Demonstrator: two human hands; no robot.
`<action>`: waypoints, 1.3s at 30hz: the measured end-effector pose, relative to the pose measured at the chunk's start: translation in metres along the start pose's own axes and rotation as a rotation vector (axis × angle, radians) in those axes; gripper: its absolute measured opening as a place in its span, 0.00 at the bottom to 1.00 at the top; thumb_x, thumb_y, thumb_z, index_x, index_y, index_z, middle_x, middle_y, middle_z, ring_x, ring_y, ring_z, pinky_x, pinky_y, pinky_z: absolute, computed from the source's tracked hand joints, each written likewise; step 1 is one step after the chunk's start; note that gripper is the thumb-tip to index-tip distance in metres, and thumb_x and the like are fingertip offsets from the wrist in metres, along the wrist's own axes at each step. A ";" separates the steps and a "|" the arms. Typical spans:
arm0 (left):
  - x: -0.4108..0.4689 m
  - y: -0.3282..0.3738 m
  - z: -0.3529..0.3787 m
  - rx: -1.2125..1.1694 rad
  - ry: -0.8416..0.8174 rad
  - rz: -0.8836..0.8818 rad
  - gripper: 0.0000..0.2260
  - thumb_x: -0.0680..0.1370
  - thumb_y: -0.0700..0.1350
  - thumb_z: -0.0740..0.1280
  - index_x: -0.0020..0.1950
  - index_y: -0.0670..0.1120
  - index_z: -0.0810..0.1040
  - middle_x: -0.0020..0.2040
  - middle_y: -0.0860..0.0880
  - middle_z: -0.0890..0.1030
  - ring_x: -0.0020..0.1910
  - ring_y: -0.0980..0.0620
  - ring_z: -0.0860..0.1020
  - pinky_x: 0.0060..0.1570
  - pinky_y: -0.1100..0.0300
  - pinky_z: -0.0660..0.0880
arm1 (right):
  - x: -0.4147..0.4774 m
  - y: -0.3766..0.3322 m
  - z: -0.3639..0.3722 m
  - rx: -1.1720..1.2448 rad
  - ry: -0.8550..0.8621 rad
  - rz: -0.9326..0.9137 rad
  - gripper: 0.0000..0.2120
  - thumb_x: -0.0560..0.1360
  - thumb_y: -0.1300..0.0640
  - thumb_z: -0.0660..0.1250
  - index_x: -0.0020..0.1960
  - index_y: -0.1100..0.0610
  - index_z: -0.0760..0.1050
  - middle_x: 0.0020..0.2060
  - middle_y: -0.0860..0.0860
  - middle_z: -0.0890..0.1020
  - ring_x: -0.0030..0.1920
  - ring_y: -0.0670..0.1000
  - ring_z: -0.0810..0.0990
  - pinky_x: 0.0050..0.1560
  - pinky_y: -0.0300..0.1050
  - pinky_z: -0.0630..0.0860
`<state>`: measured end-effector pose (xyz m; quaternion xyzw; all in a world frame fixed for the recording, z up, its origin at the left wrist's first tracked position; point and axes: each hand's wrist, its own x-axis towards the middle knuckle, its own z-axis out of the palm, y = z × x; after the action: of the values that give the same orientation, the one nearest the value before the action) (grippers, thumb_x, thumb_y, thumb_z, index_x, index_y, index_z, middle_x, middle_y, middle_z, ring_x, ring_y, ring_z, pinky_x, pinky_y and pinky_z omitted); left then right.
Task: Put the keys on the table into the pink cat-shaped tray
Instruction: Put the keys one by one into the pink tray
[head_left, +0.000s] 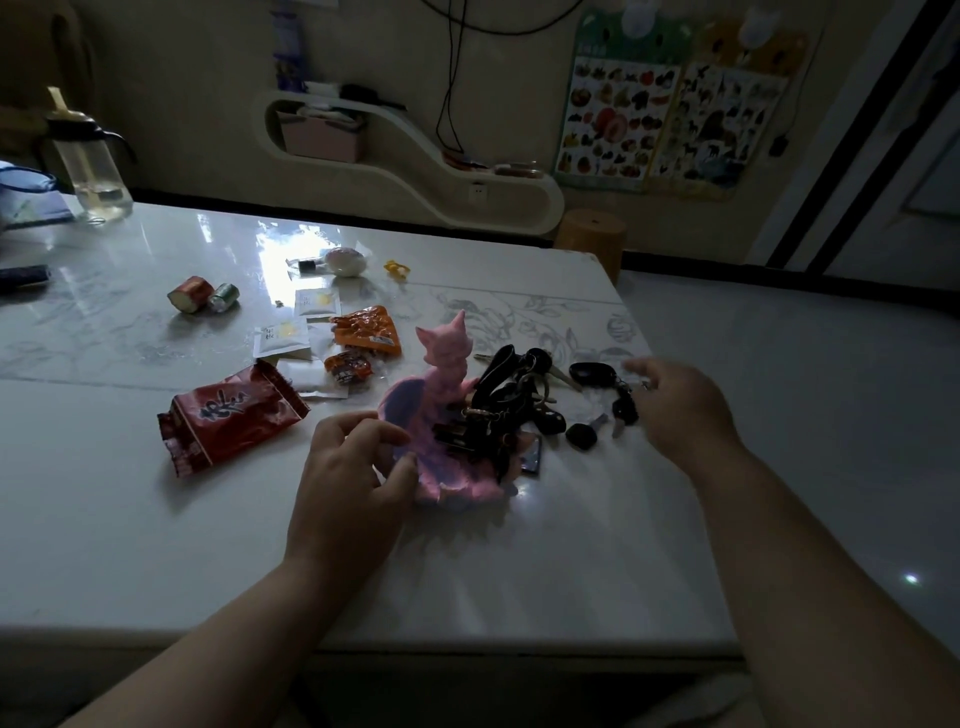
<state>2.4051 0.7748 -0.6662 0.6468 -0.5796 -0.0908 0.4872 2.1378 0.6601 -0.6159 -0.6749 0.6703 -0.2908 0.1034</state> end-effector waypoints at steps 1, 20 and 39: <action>0.000 0.000 0.000 0.003 0.003 0.001 0.08 0.69 0.40 0.69 0.43 0.52 0.76 0.50 0.50 0.70 0.47 0.58 0.69 0.43 0.69 0.66 | -0.001 0.005 0.006 -0.025 -0.092 -0.005 0.19 0.73 0.64 0.61 0.62 0.52 0.75 0.62 0.57 0.78 0.60 0.57 0.75 0.51 0.41 0.66; 0.000 0.000 0.001 0.016 -0.008 0.004 0.08 0.69 0.40 0.69 0.44 0.51 0.77 0.51 0.49 0.71 0.48 0.61 0.66 0.43 0.73 0.63 | -0.010 -0.002 0.022 -0.185 -0.320 -0.056 0.06 0.70 0.42 0.66 0.42 0.44 0.75 0.49 0.49 0.80 0.56 0.54 0.73 0.60 0.57 0.65; 0.000 0.002 -0.002 -0.005 -0.031 -0.006 0.08 0.70 0.41 0.69 0.44 0.52 0.76 0.51 0.51 0.69 0.49 0.58 0.67 0.43 0.68 0.65 | -0.080 -0.101 0.028 -0.194 -0.052 -0.807 0.06 0.68 0.58 0.70 0.34 0.58 0.78 0.28 0.55 0.81 0.30 0.57 0.77 0.29 0.44 0.68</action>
<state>2.4055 0.7765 -0.6636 0.6459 -0.5849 -0.1034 0.4795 2.2435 0.7380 -0.6054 -0.8972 0.3732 -0.2265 -0.0661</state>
